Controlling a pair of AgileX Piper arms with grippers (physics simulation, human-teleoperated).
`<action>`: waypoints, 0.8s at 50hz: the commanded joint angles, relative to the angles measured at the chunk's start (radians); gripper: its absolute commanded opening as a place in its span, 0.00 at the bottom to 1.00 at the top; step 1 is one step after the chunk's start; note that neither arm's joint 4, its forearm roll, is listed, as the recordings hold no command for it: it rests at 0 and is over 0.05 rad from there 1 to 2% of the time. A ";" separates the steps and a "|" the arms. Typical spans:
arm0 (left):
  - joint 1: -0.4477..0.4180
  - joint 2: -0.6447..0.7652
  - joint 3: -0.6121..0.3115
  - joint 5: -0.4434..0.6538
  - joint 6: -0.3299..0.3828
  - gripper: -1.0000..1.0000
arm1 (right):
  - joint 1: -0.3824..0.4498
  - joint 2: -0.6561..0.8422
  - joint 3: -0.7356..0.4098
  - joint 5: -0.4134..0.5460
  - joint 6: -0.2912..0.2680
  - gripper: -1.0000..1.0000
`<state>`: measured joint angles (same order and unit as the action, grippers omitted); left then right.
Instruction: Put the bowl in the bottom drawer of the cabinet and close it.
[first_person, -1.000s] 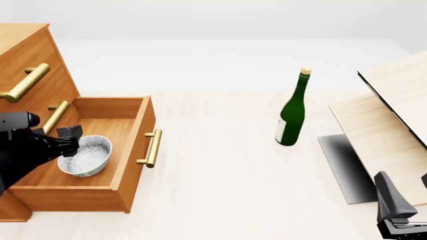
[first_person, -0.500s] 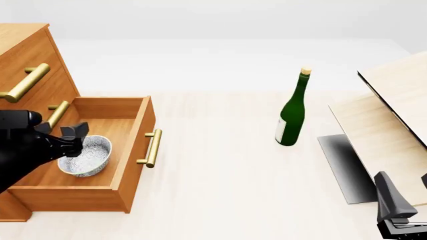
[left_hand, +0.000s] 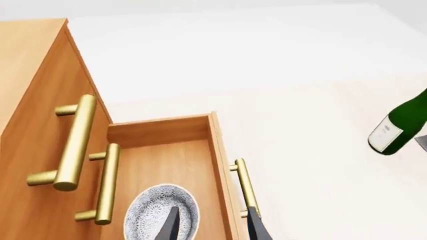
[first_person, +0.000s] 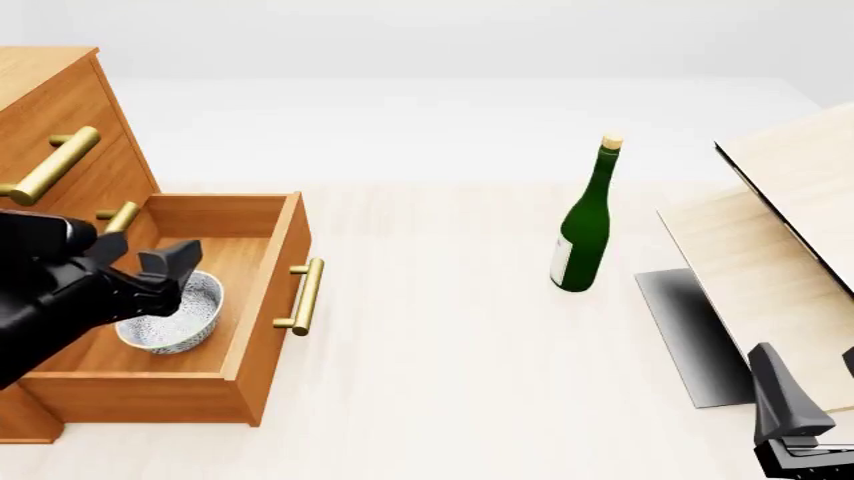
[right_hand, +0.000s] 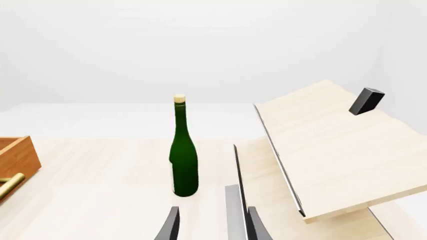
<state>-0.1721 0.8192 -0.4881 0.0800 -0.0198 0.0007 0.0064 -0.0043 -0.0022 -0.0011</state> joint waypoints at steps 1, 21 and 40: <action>-0.076 0.010 -0.025 0.004 -0.006 1.00 | 0.000 0.000 0.000 0.000 0.000 1.00; -0.197 0.046 -0.098 0.038 -0.012 1.00 | 0.000 0.000 0.000 0.000 0.000 1.00; -0.285 0.062 -0.143 0.081 -0.019 1.00 | 0.000 0.000 0.000 0.000 0.000 1.00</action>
<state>-0.4066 0.8669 -0.6054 0.1399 -0.0343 0.0007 0.0064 -0.0043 -0.0022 -0.0011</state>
